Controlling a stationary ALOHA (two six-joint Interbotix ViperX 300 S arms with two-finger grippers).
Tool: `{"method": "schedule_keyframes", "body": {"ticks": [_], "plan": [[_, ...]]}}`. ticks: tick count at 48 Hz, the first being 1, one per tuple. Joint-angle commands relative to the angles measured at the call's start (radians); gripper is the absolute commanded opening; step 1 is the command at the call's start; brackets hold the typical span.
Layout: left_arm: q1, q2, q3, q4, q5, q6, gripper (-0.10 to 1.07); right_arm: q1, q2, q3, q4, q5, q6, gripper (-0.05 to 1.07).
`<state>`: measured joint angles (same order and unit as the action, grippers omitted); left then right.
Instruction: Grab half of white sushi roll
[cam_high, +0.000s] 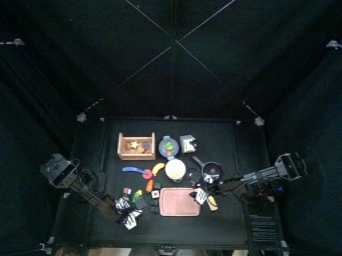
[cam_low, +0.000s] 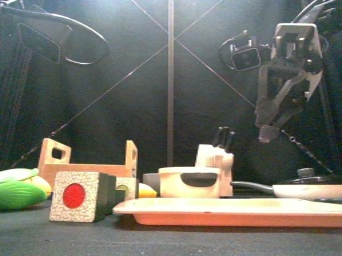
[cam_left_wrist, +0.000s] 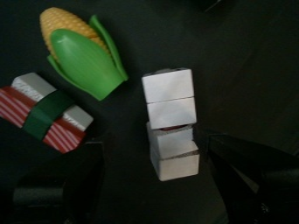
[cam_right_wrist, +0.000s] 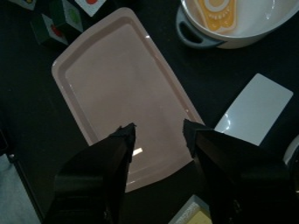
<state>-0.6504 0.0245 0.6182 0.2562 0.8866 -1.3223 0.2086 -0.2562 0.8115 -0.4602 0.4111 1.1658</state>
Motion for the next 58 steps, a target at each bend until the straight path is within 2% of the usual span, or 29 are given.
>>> {"method": "schedule_keyframes", "body": {"ticks": [1, 26, 42, 58], "plan": [[0.003, -0.009, -0.032, 0.002, 0.002, 0.002, 1.03, -0.005, -0.012, -0.011, 0.000, -0.011, -0.003, 0.84], [0.003, -0.026, -0.029, -0.009, 0.029, -0.002, 1.03, -0.008, 0.012, -0.012, 0.000, -0.025, -0.003, 0.84], [0.005, 0.014, -0.051, 0.000, 0.026, -0.003, 1.03, -0.008, 0.018, -0.009, 0.000, -0.032, -0.003, 0.84], [0.043, 0.060, -0.081, 0.048, 0.026, -0.003, 0.98, -0.008, 0.035, -0.009, -0.005, -0.032, -0.003, 0.84]]}}
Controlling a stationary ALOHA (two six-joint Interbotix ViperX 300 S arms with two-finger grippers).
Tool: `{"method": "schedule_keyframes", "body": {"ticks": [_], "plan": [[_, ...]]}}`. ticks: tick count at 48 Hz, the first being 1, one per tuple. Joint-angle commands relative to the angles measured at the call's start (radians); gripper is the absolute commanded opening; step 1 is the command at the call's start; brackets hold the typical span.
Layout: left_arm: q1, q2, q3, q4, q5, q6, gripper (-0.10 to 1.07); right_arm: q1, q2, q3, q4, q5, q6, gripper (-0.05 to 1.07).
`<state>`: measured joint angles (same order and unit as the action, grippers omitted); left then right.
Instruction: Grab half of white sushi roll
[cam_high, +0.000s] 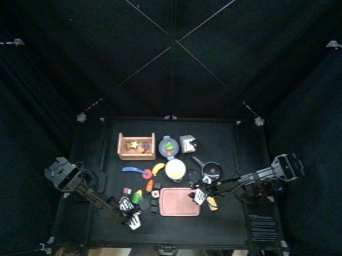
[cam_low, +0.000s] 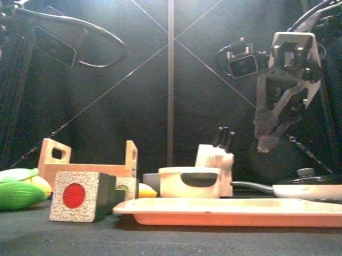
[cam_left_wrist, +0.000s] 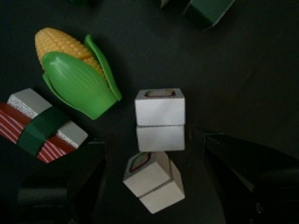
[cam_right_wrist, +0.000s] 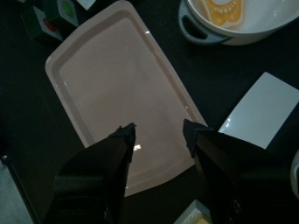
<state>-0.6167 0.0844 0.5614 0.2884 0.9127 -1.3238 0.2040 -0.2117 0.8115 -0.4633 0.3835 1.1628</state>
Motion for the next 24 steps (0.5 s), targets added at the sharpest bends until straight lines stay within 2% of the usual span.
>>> {"method": "schedule_keyframes", "body": {"ticks": [1, 15, 24], "plan": [[0.011, 0.003, -0.025, 0.018, -0.002, -0.002, 0.98, -0.003, -0.008, -0.009, -0.002, -0.005, -0.002, 0.84], [0.015, 0.014, -0.031, 0.023, -0.009, -0.003, 0.89, -0.003, 0.008, -0.009, 0.000, -0.006, 0.000, 0.84], [0.015, 0.018, -0.029, 0.021, -0.015, -0.002, 0.76, -0.003, 0.012, -0.009, 0.002, -0.006, -0.002, 0.84]]}}
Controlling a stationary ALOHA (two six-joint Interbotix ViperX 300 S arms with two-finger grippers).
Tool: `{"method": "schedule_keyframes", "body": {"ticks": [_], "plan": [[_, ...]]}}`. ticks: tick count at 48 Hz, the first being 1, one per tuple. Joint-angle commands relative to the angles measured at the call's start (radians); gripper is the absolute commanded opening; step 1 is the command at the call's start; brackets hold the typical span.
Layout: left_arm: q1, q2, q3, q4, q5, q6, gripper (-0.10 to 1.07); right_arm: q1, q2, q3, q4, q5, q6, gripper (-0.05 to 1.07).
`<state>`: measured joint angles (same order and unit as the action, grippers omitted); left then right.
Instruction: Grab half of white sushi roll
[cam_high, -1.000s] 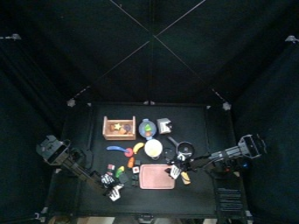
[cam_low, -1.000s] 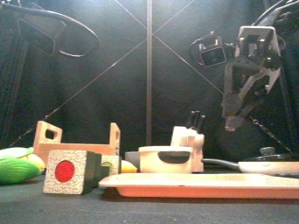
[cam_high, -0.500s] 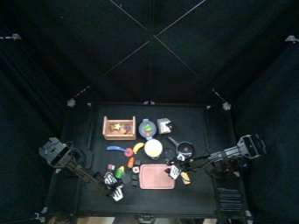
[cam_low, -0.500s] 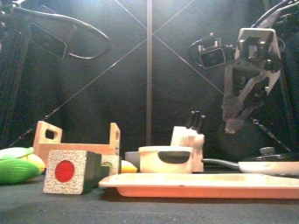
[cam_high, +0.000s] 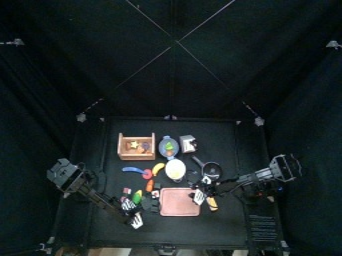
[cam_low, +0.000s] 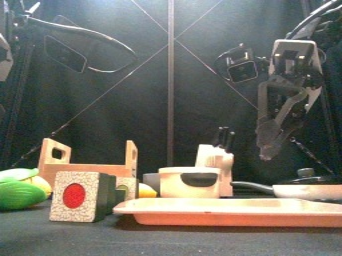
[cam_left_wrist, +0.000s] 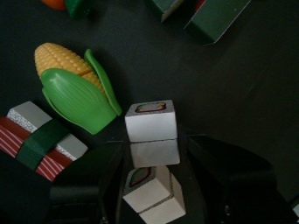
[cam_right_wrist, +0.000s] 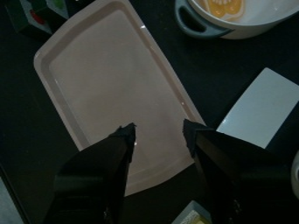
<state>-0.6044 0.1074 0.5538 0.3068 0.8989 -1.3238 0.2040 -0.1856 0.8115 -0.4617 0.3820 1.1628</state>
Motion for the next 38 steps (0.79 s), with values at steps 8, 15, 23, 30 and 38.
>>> {"method": "schedule_keyframes", "body": {"ticks": [8, 15, 23, 30, 38], "plan": [[0.003, -0.020, -0.026, 0.005, 0.002, 0.002, 0.70, -0.003, -0.014, -0.006, -0.002, -0.005, -0.002, 0.84], [0.002, -0.058, -0.041, 0.011, 0.009, 0.006, 0.70, -0.003, -0.014, -0.006, -0.005, -0.003, -0.002, 0.84], [0.003, -0.087, -0.043, 0.012, 0.035, 0.006, 0.69, -0.003, -0.014, -0.006, -0.005, -0.005, -0.002, 0.84], [0.003, -0.091, -0.051, 0.015, 0.054, 0.006, 0.69, -0.003, -0.015, -0.006, -0.006, -0.005, -0.002, 0.84], [0.003, -0.091, -0.074, 0.038, 0.058, 0.020, 0.69, -0.003, -0.023, -0.006, -0.008, -0.003, -0.005, 0.84]]}}
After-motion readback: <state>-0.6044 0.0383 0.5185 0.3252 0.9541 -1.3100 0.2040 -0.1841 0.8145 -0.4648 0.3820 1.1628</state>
